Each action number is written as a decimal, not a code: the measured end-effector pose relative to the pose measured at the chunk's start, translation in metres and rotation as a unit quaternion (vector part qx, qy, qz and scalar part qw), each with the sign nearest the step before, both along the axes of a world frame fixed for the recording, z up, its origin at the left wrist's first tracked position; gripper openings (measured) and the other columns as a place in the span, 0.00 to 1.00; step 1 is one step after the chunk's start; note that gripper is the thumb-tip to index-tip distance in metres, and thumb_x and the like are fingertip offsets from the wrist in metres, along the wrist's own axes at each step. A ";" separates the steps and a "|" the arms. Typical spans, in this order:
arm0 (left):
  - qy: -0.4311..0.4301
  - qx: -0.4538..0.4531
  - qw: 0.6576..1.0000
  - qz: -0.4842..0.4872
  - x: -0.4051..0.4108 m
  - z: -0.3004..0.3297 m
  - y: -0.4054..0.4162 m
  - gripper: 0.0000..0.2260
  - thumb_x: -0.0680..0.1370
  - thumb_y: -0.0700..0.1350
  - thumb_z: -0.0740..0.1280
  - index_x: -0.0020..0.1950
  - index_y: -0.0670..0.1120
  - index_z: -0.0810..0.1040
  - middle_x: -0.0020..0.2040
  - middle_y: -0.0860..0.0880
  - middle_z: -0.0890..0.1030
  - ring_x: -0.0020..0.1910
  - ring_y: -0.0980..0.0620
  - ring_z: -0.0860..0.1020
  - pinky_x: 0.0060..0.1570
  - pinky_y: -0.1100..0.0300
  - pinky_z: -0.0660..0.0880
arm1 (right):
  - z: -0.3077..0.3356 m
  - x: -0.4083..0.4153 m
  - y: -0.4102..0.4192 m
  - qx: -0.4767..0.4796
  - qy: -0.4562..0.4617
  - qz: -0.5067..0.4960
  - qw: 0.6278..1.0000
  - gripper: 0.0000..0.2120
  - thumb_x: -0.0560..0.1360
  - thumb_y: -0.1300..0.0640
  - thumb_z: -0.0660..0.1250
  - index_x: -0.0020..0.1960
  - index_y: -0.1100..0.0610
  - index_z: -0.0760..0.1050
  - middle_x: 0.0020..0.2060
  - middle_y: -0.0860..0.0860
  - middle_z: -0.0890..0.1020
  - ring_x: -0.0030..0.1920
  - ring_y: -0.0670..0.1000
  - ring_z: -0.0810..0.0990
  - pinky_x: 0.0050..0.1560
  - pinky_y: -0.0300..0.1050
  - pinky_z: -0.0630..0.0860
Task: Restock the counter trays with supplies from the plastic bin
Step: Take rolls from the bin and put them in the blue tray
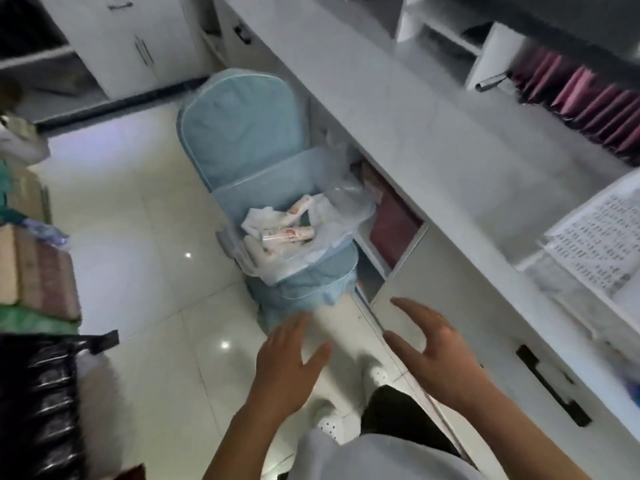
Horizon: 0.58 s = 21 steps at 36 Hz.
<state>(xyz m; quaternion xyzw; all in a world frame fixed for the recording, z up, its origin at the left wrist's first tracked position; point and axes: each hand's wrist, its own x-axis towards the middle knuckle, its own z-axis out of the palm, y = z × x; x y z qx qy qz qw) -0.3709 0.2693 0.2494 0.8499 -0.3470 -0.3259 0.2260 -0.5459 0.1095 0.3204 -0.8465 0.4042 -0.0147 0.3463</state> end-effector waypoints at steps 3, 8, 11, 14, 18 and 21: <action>0.018 0.019 0.999 0.041 0.022 -0.008 0.005 0.30 0.79 0.64 0.58 0.79 0.58 0.57 0.80 0.53 0.60 0.79 0.51 0.56 0.77 0.51 0.56 | -0.006 0.038 -0.010 0.008 0.007 0.018 1.000 0.23 0.75 0.44 0.68 0.69 0.44 0.72 0.65 0.42 0.76 0.67 0.46 0.72 0.64 0.36 0.62; 0.038 0.067 0.992 0.101 0.067 -0.017 0.008 0.30 0.79 0.66 0.57 0.79 0.59 0.55 0.82 0.51 0.54 0.80 0.51 0.50 0.76 0.53 0.51 | -0.019 0.110 -0.042 0.020 -0.003 0.033 0.999 0.21 0.75 0.44 0.68 0.68 0.43 0.73 0.62 0.37 0.77 0.61 0.45 0.77 0.56 0.38 0.67; 0.045 0.094 0.985 0.136 0.106 -0.021 -0.001 0.31 0.79 0.66 0.57 0.80 0.59 0.54 0.82 0.52 0.53 0.81 0.50 0.50 0.78 0.52 0.51 | -0.034 0.159 -0.070 0.037 -0.003 0.061 0.997 0.23 0.75 0.45 0.68 0.69 0.45 0.72 0.66 0.42 0.77 0.61 0.46 0.77 0.60 0.41 0.70; 0.045 0.113 0.981 0.152 0.150 -0.020 -0.022 0.32 0.79 0.67 0.56 0.80 0.58 0.54 0.82 0.52 0.53 0.81 0.50 0.50 0.78 0.49 0.52 | -0.050 0.208 -0.100 0.062 0.021 0.105 0.992 0.25 0.76 0.44 0.67 0.71 0.47 0.70 0.69 0.43 0.75 0.67 0.46 0.73 0.65 0.43 0.68; 0.040 0.132 0.981 0.137 0.209 -0.010 -0.059 0.33 0.78 0.68 0.56 0.80 0.58 0.55 0.82 0.52 0.56 0.80 0.49 0.53 0.77 0.48 0.54 | -0.062 0.267 -0.142 0.100 0.065 0.139 0.983 0.25 0.76 0.42 0.65 0.71 0.43 0.68 0.71 0.43 0.72 0.69 0.47 0.71 0.65 0.46 0.67; 0.029 0.132 0.983 0.120 0.252 -0.009 -0.087 0.31 0.78 0.66 0.58 0.80 0.58 0.57 0.81 0.51 0.59 0.79 0.49 0.56 0.76 0.50 0.56 | -0.076 0.304 -0.169 0.115 0.081 0.153 0.978 0.25 0.76 0.42 0.64 0.72 0.45 0.68 0.71 0.46 0.72 0.68 0.49 0.71 0.67 0.48 0.67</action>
